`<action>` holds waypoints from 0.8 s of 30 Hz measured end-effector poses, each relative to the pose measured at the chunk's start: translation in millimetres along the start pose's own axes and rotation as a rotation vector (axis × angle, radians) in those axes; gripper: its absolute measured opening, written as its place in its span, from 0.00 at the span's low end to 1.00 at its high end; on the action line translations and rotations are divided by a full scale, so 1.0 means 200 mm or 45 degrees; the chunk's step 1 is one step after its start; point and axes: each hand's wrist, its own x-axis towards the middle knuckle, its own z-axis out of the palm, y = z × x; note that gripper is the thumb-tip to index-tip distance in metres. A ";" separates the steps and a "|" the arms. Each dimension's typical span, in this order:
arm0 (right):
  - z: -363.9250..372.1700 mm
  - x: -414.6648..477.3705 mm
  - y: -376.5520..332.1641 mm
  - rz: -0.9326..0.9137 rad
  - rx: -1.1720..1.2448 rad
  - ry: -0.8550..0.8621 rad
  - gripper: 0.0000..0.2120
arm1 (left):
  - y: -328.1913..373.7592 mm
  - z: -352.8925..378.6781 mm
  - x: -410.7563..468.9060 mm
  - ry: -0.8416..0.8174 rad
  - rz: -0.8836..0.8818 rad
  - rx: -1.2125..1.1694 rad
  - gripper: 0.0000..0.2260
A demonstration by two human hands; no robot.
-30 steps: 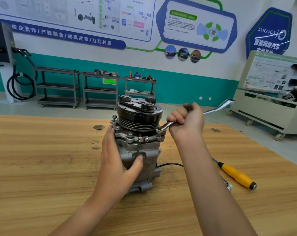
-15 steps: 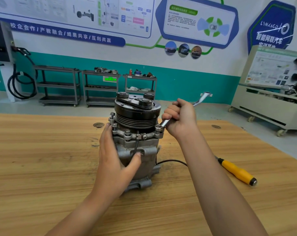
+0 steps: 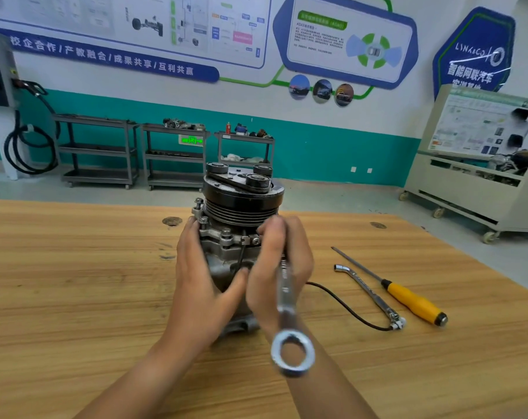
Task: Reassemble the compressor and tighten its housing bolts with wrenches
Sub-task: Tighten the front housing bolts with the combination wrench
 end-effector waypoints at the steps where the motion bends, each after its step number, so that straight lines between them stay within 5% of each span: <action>1: 0.02 -0.01 0.01 -0.085 -0.081 -0.033 0.13 | 0.03 0.00 0.00 0.008 -0.046 -0.039 0.44; 4: 0.06 -0.03 0.03 -0.167 -0.282 -0.121 0.17 | 0.05 0.01 0.04 0.068 -0.152 -0.044 0.50; 9: 0.11 -0.06 0.03 -0.243 -0.551 -0.218 0.13 | 0.02 0.00 0.04 -0.021 -0.012 0.010 0.32; 14: 0.09 0.00 -0.01 -0.357 -0.236 -0.144 0.19 | -0.04 0.02 0.00 -0.017 -0.075 0.086 0.25; 17: 0.09 0.13 -0.12 -0.026 0.271 0.120 0.15 | -0.04 0.01 0.01 0.041 -0.066 0.039 0.38; 20: 0.02 0.34 -0.17 0.373 0.846 0.284 0.17 | -0.02 0.01 0.00 0.037 0.022 0.063 0.40; 24: -0.10 0.56 0.00 1.130 0.984 0.373 0.23 | -0.02 0.00 0.00 0.030 0.016 0.031 0.40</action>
